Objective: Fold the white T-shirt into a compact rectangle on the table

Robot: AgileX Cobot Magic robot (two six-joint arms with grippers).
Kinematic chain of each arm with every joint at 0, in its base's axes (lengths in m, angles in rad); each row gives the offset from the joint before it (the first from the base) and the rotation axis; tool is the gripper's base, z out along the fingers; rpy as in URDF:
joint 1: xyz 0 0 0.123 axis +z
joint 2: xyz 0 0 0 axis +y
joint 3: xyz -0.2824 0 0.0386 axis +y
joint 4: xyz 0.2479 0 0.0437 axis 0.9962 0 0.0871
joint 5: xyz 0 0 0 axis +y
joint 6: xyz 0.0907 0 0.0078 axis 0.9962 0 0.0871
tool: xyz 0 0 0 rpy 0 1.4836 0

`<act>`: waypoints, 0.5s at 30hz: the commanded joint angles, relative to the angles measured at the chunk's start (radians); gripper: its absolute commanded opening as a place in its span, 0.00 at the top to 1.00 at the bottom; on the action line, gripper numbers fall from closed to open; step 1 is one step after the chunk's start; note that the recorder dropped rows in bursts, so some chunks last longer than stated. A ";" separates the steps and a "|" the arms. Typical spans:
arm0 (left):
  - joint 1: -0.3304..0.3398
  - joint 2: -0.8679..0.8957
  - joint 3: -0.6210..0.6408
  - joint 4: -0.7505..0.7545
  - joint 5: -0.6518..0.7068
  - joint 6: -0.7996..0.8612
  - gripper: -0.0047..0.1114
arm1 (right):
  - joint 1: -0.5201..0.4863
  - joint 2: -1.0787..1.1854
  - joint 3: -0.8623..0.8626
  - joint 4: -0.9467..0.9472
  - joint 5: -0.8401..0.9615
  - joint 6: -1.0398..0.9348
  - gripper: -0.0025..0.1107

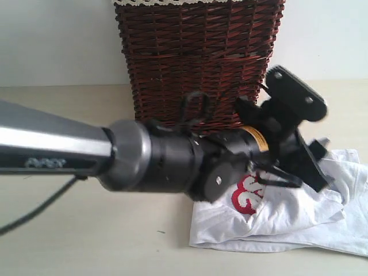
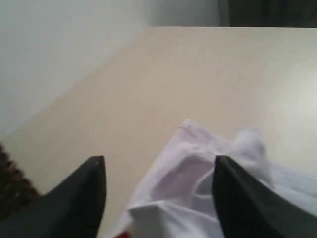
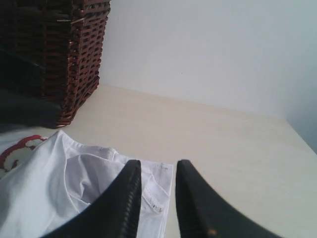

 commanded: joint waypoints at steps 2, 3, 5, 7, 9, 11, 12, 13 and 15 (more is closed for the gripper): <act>0.162 -0.043 -0.007 -0.039 0.412 -0.020 0.69 | -0.005 0.000 0.002 -0.002 -0.009 0.000 0.76; 0.182 -0.043 -0.007 -0.048 0.489 -0.023 0.69 | -0.005 0.000 0.002 -0.002 -0.009 0.000 0.76; 0.218 -0.032 -0.007 -0.089 0.632 -0.011 0.69 | -0.005 0.000 0.002 -0.002 -0.009 0.000 0.76; 0.235 -0.017 -0.007 -0.148 0.693 0.035 0.70 | -0.005 0.000 0.002 -0.002 -0.009 0.000 0.76; 0.247 -0.010 -0.007 -0.287 0.691 0.121 0.75 | -0.005 0.000 0.002 -0.002 -0.009 0.000 0.76; 0.248 -0.006 -0.011 -0.445 0.661 0.238 0.86 | -0.005 0.000 0.002 -0.002 -0.009 0.000 0.76; 0.248 -0.002 -0.019 -0.496 0.659 0.302 0.91 | -0.005 0.000 0.002 -0.002 -0.009 0.000 0.76; 0.248 0.005 -0.034 -0.540 0.667 0.370 0.96 | -0.005 0.000 0.002 -0.002 -0.009 0.000 0.76; 0.245 0.027 -0.068 -0.603 0.726 0.489 0.96 | -0.005 0.000 0.002 -0.002 -0.009 0.000 0.76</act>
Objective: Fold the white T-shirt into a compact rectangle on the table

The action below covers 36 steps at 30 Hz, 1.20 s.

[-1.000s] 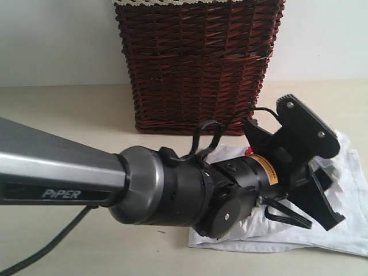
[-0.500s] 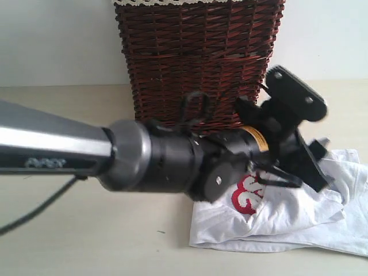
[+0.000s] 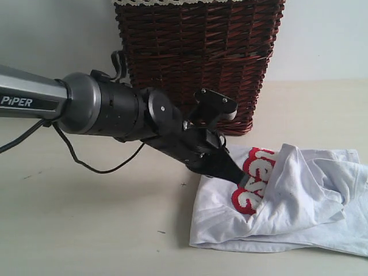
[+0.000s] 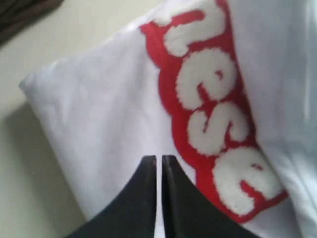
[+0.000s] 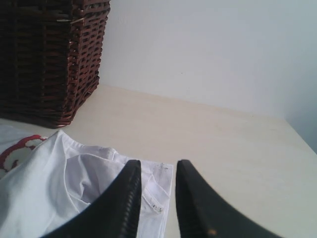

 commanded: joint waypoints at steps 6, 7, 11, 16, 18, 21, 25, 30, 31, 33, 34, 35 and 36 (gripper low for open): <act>-0.002 0.129 -0.194 -0.353 0.289 0.343 0.96 | -0.005 0.000 0.002 -0.002 -0.009 0.000 0.76; -0.002 0.139 -0.221 -0.392 0.306 0.343 0.96 | -0.005 0.000 0.002 -0.002 -0.009 0.000 0.76; -0.007 0.157 -0.274 -0.445 0.208 0.387 0.87 | -0.005 0.000 0.002 -0.002 -0.009 0.000 0.76; -0.014 0.162 -0.300 -0.491 0.101 0.486 0.47 | -0.005 0.000 0.002 -0.002 -0.009 0.000 0.76; -0.014 0.162 -0.301 -0.502 0.178 0.475 0.41 | -0.005 0.000 0.002 -0.002 -0.009 0.000 0.76; -0.019 0.172 -0.301 -0.551 0.293 0.476 0.48 | -0.005 0.000 0.002 -0.002 -0.009 0.000 0.76; -0.031 0.199 -0.301 -0.585 0.257 0.480 0.63 | -0.005 0.000 0.002 -0.002 -0.009 0.000 0.76; -0.049 0.226 -0.301 -0.583 0.223 0.551 0.66 | -0.005 0.000 0.002 -0.002 -0.009 0.000 0.76; -0.051 0.228 -0.301 -0.585 0.219 0.582 0.66 | -0.005 0.000 0.002 -0.002 -0.009 0.000 0.76; -0.057 0.232 -0.301 -0.585 0.214 0.628 0.67 | -0.005 0.000 0.002 -0.002 -0.009 0.000 0.76; -0.057 0.232 -0.301 -0.578 0.214 0.634 0.69 | -0.005 0.000 0.002 -0.002 -0.009 0.000 0.76; -0.060 0.232 -0.301 -0.574 0.214 0.634 0.72 | -0.005 0.000 0.002 -0.002 -0.009 0.000 0.76; -0.060 0.232 -0.301 -0.571 0.227 0.634 0.78 | -0.005 0.000 0.002 -0.002 -0.009 0.000 0.76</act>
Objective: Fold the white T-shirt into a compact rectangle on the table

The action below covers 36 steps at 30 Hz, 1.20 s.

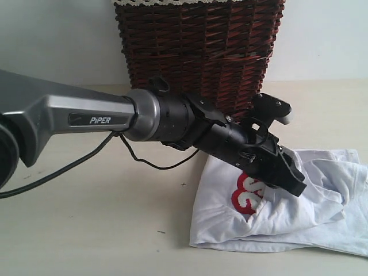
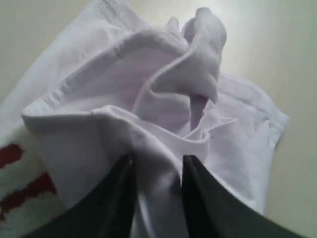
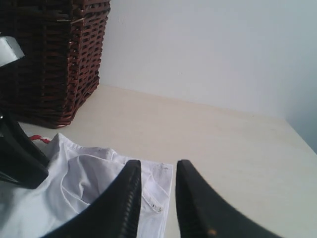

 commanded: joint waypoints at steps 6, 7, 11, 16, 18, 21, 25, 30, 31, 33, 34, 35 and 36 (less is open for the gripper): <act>-0.011 -0.013 -0.003 0.005 0.138 0.038 0.96 | -0.005 0.000 0.002 -0.002 -0.009 0.000 0.76; -0.011 -0.017 -0.003 0.005 0.181 0.038 0.96 | -0.005 0.000 0.002 -0.002 -0.009 0.000 0.76; -0.011 -0.025 -0.003 0.003 0.383 0.054 0.96 | -0.005 0.000 0.002 -0.002 -0.009 0.000 0.76; -0.017 -0.019 -0.003 0.005 0.655 0.145 0.96 | -0.005 0.000 0.002 -0.002 -0.009 0.000 0.76; -0.027 -0.019 -0.003 0.008 0.682 0.145 0.96 | -0.005 0.000 0.002 0.001 -0.009 0.000 0.76; -0.042 -0.018 -0.003 0.008 0.682 0.145 0.96 | -0.005 0.000 0.002 0.003 -0.009 0.000 0.76; -0.050 -0.018 -0.003 0.002 0.584 0.143 0.96 | -0.005 0.000 0.002 0.003 -0.009 0.000 0.76; -0.048 -0.018 -0.003 -0.010 0.543 0.099 0.96 | -0.005 0.000 0.002 0.003 -0.009 0.000 0.76; -0.048 -0.018 -0.003 -0.010 0.560 0.077 0.96 | -0.005 0.000 0.002 0.003 -0.009 0.000 0.76; -0.046 -0.018 -0.003 -0.010 0.630 0.002 0.96 | -0.005 0.000 0.002 0.003 -0.009 0.000 0.76; -0.044 -0.018 -0.003 -0.010 0.682 -0.038 0.96 | -0.005 0.000 0.002 0.003 -0.009 0.000 0.76; -0.044 -0.018 -0.003 -0.010 0.682 -0.050 0.96 | -0.005 0.000 0.002 0.003 -0.009 0.000 0.76; -0.044 -0.023 -0.001 -0.010 0.682 -0.064 0.96 | -0.005 0.000 0.002 0.003 -0.009 0.000 0.76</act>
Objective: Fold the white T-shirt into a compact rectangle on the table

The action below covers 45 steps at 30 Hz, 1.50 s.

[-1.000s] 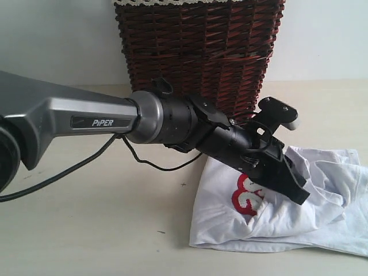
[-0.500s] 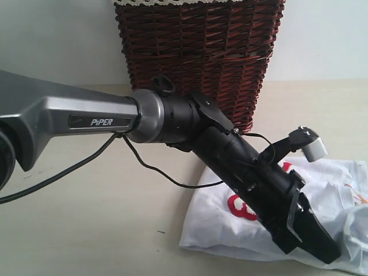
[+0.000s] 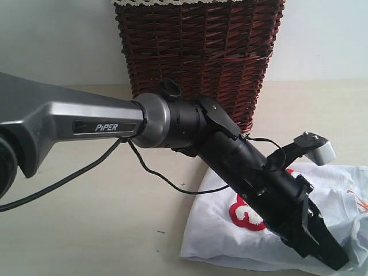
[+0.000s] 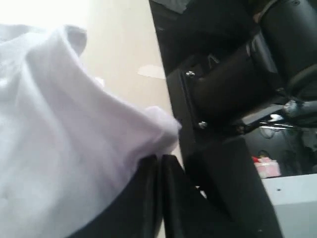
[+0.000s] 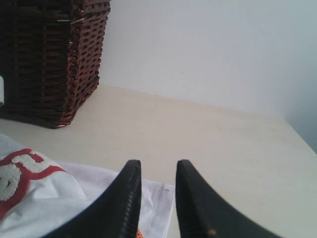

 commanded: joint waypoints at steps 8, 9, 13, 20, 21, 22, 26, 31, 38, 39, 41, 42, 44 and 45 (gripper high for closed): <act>0.013 -0.015 -0.003 -0.016 0.076 -0.064 0.96 | -0.005 0.000 0.002 0.003 -0.009 0.000 0.76; 0.013 -0.015 -0.003 -0.016 0.076 -0.069 0.96 | -0.005 0.000 0.002 0.003 -0.009 0.000 0.76; 0.013 -0.015 -0.003 -0.014 0.076 -0.098 0.96 | -0.005 0.000 0.002 0.003 -0.009 0.000 0.76; 0.013 -0.015 -0.003 -0.010 0.076 -0.098 0.96 | -0.005 0.000 0.002 0.003 -0.009 0.000 0.76; 0.013 -0.015 -0.003 -0.006 0.076 -0.098 0.96 | -0.005 0.000 0.002 0.003 -0.009 0.000 0.76; 0.013 -0.015 -0.003 0.004 0.069 -0.092 0.94 | -0.005 0.000 0.002 0.003 -0.009 0.000 0.76; 0.013 -0.015 -0.003 0.022 0.076 -0.074 0.70 | -0.005 0.000 0.002 0.003 -0.009 0.000 0.76; 0.013 -0.015 -0.003 0.024 0.076 -0.074 0.39 | -0.005 0.000 0.002 0.003 -0.009 0.000 0.76; 0.042 -0.023 -0.005 -0.044 -0.076 -0.018 0.45 | -0.005 0.000 0.002 0.003 -0.009 0.000 0.76; 0.049 -0.027 -0.008 -0.055 -0.125 0.054 0.47 | -0.005 0.000 0.002 0.003 -0.009 0.000 0.76; 0.054 -0.027 -0.025 -0.035 -0.203 0.233 0.48 | -0.005 0.000 0.002 0.003 -0.009 0.000 0.76; 0.058 -0.027 -0.035 -0.010 -0.244 0.344 0.46 | -0.005 0.000 0.002 0.003 -0.009 0.000 0.76; 0.058 -0.027 -0.051 0.027 -0.299 0.571 0.40 | -0.005 0.000 0.002 0.003 -0.009 0.000 0.76; 0.058 -0.025 -0.059 0.033 -0.314 0.681 0.38 | -0.005 0.000 0.002 0.003 -0.009 0.000 0.76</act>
